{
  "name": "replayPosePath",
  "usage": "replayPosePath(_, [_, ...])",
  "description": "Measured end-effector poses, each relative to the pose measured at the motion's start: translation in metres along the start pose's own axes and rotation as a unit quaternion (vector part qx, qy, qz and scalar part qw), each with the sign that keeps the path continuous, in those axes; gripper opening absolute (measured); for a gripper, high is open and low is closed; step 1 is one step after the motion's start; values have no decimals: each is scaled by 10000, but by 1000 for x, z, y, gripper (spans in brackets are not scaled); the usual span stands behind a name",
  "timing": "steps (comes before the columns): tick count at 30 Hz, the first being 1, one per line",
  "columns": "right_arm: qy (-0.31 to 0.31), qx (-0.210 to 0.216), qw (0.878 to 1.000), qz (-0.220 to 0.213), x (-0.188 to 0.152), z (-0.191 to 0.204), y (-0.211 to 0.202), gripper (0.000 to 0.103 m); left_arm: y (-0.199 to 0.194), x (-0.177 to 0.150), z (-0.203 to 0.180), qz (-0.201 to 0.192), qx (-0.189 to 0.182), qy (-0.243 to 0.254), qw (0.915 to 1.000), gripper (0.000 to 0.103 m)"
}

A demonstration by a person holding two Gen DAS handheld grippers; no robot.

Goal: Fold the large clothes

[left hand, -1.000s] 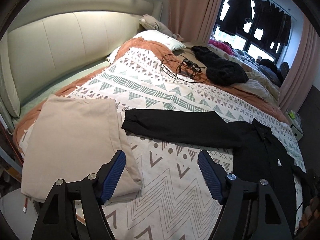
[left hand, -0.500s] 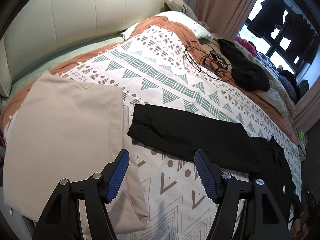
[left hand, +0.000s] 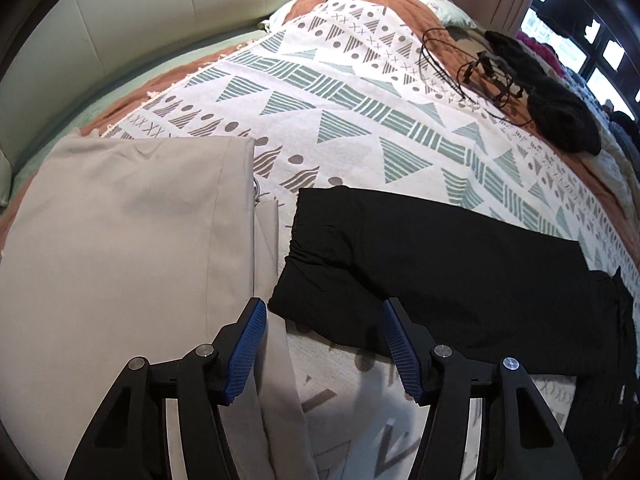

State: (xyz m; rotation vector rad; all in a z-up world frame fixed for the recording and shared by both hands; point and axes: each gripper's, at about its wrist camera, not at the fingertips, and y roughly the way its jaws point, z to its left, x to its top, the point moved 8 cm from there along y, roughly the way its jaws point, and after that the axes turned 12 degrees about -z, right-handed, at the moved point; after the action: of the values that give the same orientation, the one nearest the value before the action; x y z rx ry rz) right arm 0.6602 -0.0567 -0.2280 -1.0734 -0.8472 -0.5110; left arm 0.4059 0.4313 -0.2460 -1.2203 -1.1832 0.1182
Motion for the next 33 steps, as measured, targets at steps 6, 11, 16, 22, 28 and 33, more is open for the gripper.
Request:
replayPosePath(6, [218, 56, 9994, 276, -15, -11, 22, 65, 28, -5, 12, 145, 333, 99, 9993, 62])
replayPosePath(11, [446, 365, 9968, 548, -29, -6, 36, 48, 25, -2, 15, 102, 564, 130, 9983, 29])
replayPosePath(16, [580, 860, 9921, 699, -37, 14, 41, 27, -1, 17, 1, -128, 376, 233, 9989, 7])
replayPosePath(22, [885, 1326, 9831, 899, -43, 40, 53, 16, -62, 60, -33, -642, -94, 226, 9976, 4])
replayPosePath(28, [1146, 1742, 9703, 1229, -61, 70, 77, 15, -137, 102, -79, -1174, -503, 394, 9910, 3])
replayPosePath(33, [1610, 1901, 9542, 1657, -86, 83, 107, 15, -201, 128, -131, -1631, -725, 819, 9805, 2])
